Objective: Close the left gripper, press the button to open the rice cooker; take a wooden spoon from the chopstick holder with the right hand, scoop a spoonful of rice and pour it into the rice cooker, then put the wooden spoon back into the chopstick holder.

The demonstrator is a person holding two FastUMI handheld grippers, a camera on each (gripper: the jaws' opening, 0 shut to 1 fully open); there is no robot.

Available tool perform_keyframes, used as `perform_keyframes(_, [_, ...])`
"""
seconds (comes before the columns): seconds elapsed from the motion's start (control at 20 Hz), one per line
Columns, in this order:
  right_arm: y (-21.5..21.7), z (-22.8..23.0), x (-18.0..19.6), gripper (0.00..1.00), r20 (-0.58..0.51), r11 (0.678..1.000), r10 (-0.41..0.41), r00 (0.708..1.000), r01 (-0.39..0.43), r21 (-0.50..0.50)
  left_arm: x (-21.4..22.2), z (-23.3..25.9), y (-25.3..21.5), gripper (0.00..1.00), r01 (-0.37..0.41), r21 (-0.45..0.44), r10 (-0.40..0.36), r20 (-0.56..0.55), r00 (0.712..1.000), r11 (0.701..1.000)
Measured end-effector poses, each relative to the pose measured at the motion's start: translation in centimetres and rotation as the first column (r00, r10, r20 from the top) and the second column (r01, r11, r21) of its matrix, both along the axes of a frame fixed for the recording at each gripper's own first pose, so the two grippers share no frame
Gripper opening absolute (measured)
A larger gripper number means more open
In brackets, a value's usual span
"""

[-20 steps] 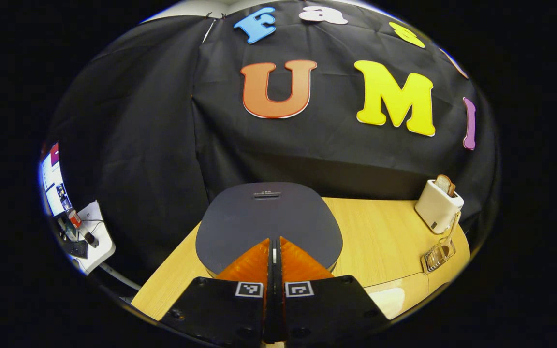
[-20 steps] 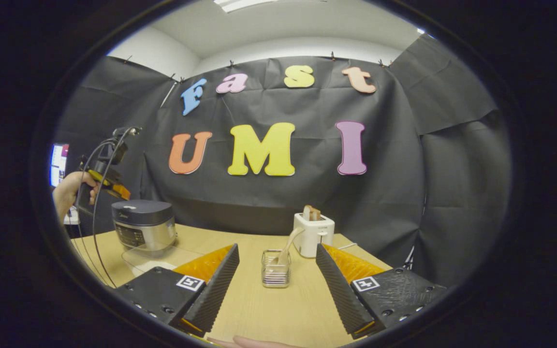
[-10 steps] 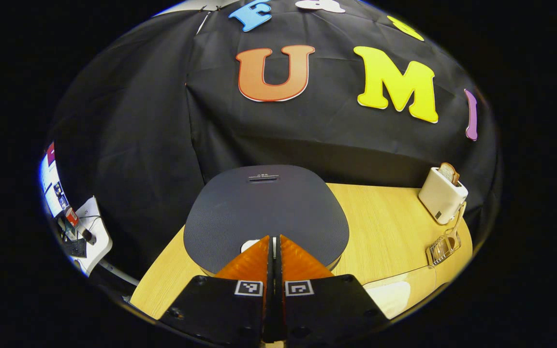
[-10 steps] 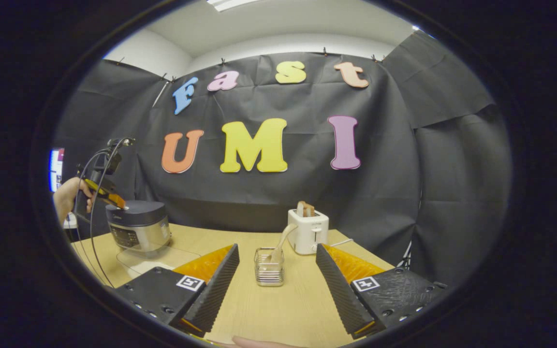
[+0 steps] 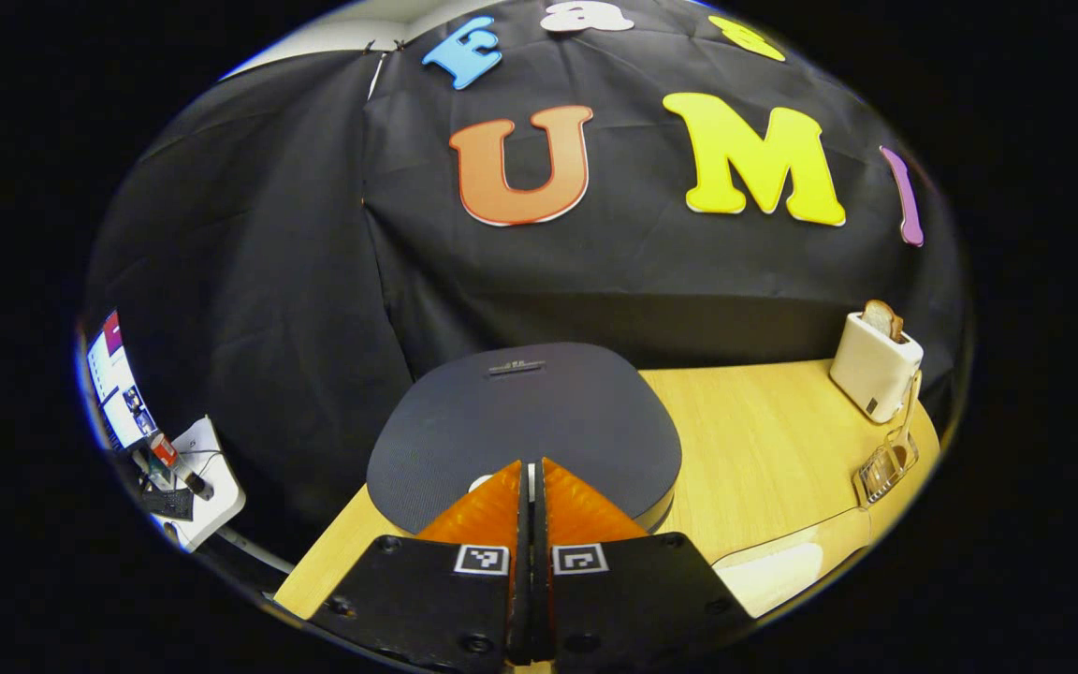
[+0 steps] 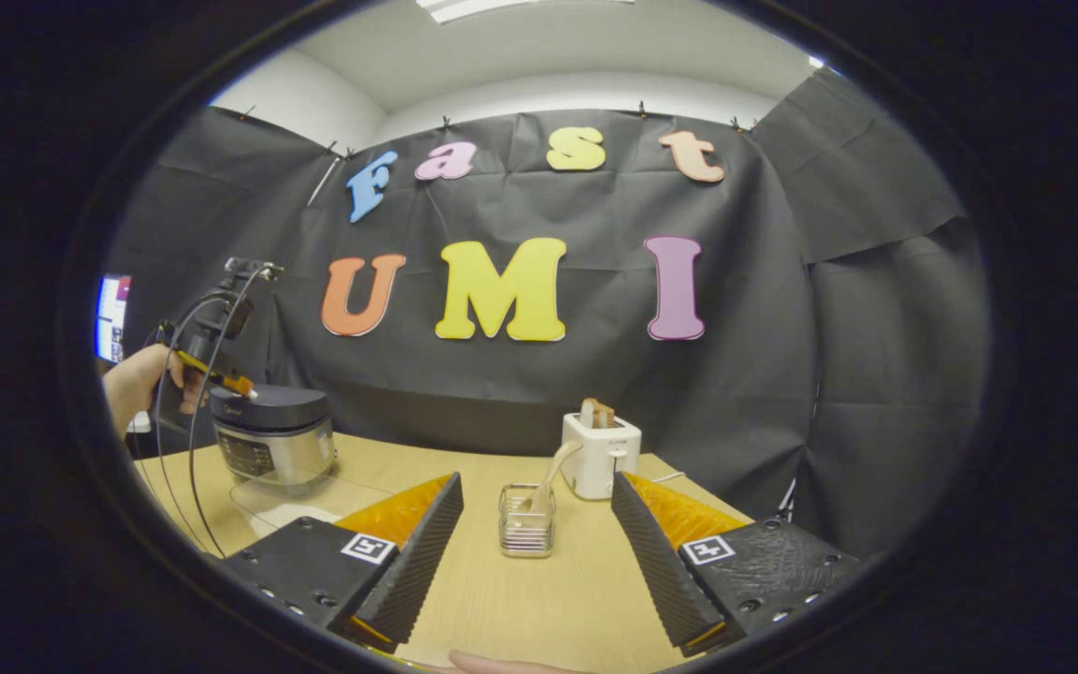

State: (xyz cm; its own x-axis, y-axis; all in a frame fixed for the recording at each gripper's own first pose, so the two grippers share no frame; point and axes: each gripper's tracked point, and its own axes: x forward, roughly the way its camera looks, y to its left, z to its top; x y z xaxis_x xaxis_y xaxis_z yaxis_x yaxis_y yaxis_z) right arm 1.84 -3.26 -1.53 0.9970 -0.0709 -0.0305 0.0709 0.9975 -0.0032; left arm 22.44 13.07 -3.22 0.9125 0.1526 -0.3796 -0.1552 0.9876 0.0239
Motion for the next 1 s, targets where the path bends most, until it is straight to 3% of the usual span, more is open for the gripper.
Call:
perform_keyframes(0.1, [-0.3, -0.3, 0.2, 0.95, -0.015, 1.0, -0.005, 1.0, 0.005, 0.004, -0.2, 2.6, 0.7, 0.13, -0.027, 0.026, 0.024, 0.099, 0.995, 0.999])
perform_keyframes(0.15, [-0.6, -0.3, 0.3, 0.95, -0.018, 1.0, -0.01, 1.0, 0.01, 0.008, -0.6, 3.8, 1.4, 0.22, -0.054, 0.046, 0.047, 0.136, 0.99, 0.997])
perform_keyframes(0.2, [-0.7, -0.4, 0.4, 0.95, -0.022, 1.0, -0.012, 1.0, 0.013, 0.014, -0.9, 4.7, 1.8, 0.39, -0.067, 0.066, 0.055, 0.163, 0.985, 0.996])
perform_keyframes(0.3, [-1.0, -0.7, 0.6, 0.96, -0.036, 0.999, -0.013, 0.999, 0.014, 0.036, -1.8, 6.7, 1.5, 0.55, -0.074, 0.07, 0.056, 0.231, 0.971, 0.995])
perform_keyframes(0.45, [-1.1, -1.3, 1.1, 0.95, -0.062, 0.996, -0.012, 0.998, 0.017, 0.082, -3.7, 6.1, 0.2, 1.0, -0.048, 0.034, 0.04, 0.206, 0.978, 0.998])
perform_keyframes(0.6, [-1.1, -2.0, 2.0, 0.96, -0.061, 0.998, -0.022, 0.998, 0.025, 0.052, -6.5, 6.1, 0.4, 0.99, -0.088, 0.064, 0.07, 0.243, 0.967, 0.994])
perform_keyframes(0.85, [-1.8, -4.2, 4.1, 0.95, -0.089, 0.997, -0.045, 0.995, 0.05, 0.056, -11.4, 3.5, -4.0, 0.99, 0.004, -0.04, 0.007, 0.265, 0.964, 0.999])
perform_keyframes(1.0, [-2.1, -5.1, 5.8, 0.95, -0.11, 0.997, -0.017, 0.994, 0.025, 0.067, -14.5, 2.8, -4.9, 0.99, 0.024, -0.025, -0.015, 0.302, 0.953, 0.999])
